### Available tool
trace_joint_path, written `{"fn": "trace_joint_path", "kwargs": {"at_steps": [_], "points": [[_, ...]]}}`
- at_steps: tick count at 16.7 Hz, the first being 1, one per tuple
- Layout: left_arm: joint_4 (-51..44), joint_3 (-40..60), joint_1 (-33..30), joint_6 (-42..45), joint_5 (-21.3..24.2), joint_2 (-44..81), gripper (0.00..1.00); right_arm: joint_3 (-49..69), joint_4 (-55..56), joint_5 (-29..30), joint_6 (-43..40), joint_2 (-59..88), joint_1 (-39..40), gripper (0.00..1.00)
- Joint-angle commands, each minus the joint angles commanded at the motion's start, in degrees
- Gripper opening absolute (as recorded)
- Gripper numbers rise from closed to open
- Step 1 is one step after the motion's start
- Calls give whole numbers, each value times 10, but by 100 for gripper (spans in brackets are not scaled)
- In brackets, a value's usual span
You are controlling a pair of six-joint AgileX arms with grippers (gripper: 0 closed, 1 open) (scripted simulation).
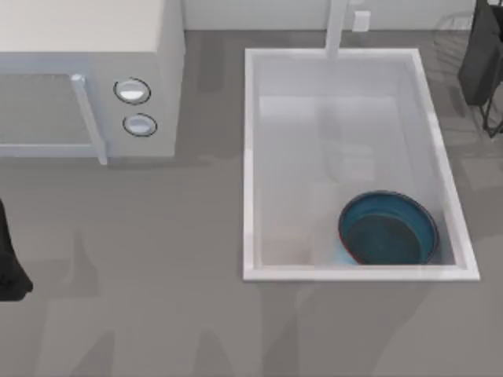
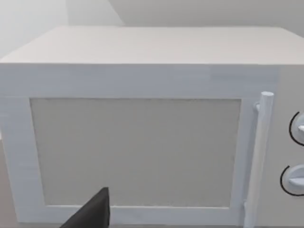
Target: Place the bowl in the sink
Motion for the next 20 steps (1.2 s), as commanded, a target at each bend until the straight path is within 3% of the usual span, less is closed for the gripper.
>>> {"fn": "trace_joint_path", "kwargs": {"at_steps": [4, 8, 14, 20], "points": [[0, 0, 0, 0, 0, 0, 100, -69, 199, 78, -13, -42, -27, 0], [0, 0, 0, 0, 0, 0, 100, -129, 398, 117, -25, -108, 28, 0], [0, 0, 0, 0, 0, 0, 100, -232, 647, 116, -43, -191, 213, 0], [0, 0, 0, 0, 0, 0, 100, -355, 793, 72, -62, -213, 433, 0]]}}
